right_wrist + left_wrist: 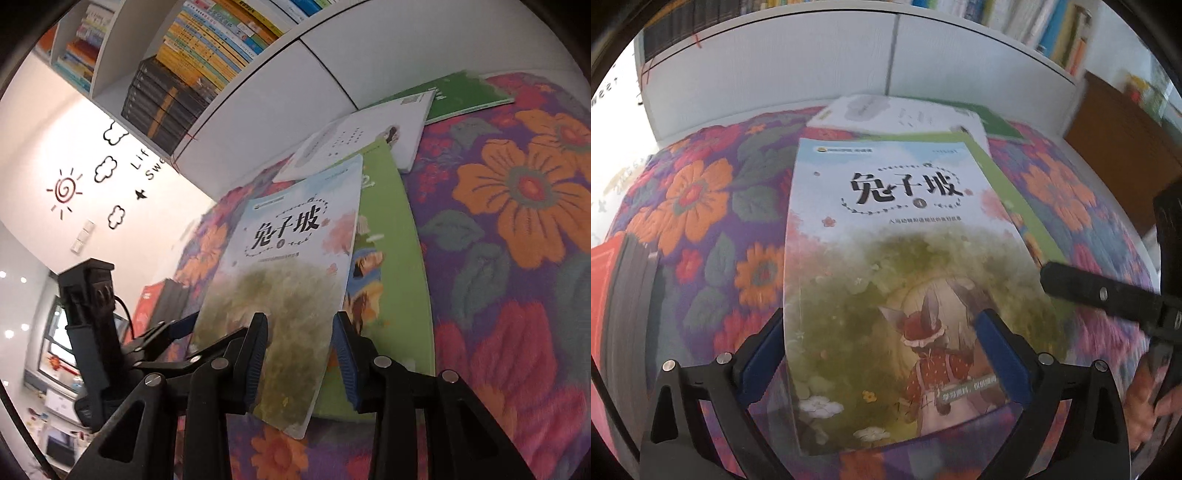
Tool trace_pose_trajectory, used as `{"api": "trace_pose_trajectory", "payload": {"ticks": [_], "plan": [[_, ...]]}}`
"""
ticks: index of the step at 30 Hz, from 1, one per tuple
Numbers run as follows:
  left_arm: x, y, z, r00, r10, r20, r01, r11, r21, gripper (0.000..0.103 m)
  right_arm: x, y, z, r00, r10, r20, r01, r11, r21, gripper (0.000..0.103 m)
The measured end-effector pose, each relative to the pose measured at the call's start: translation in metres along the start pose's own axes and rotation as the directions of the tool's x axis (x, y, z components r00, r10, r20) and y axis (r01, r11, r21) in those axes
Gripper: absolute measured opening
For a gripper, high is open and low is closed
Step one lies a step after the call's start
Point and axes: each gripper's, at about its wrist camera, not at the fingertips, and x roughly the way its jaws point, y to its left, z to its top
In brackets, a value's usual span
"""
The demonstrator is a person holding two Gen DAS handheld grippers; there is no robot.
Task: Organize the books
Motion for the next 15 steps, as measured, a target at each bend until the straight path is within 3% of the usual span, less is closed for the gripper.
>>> {"api": "trace_pose_trajectory", "payload": {"ticks": [7, 9, 11, 13, 15], "plan": [[-0.038, -0.021, -0.062, 0.992, -0.085, -0.098, 0.091, 0.994, 0.061, 0.097, -0.030, 0.007, -0.045, 0.994, -0.003, -0.110, 0.010, 0.998, 0.061, 0.037], [-0.048, -0.023, -0.075, 0.985, -0.126, -0.116, 0.136, 0.987, 0.085, 0.095, -0.033, 0.010, -0.064, 0.973, 0.018, -0.232, 0.000, 0.997, 0.079, 0.036], [-0.053, -0.021, -0.080, 0.983, -0.132, -0.130, 0.145, 0.985, 0.097, 0.091, -0.042, 0.009, -0.075, 0.959, 0.038, -0.282, -0.010, 0.995, 0.101, 0.036], [-0.050, -0.010, -0.075, 0.979, -0.148, -0.138, 0.157, 0.986, 0.058, 0.081, -0.045, 0.004, -0.072, 0.954, 0.052, -0.296, -0.018, 0.993, 0.115, 0.035], [-0.046, 0.004, -0.064, 0.981, -0.153, -0.120, 0.153, 0.988, -0.007, 0.055, -0.039, -0.013, -0.065, 0.951, 0.121, -0.283, -0.067, 0.979, 0.193, 0.033]]}}
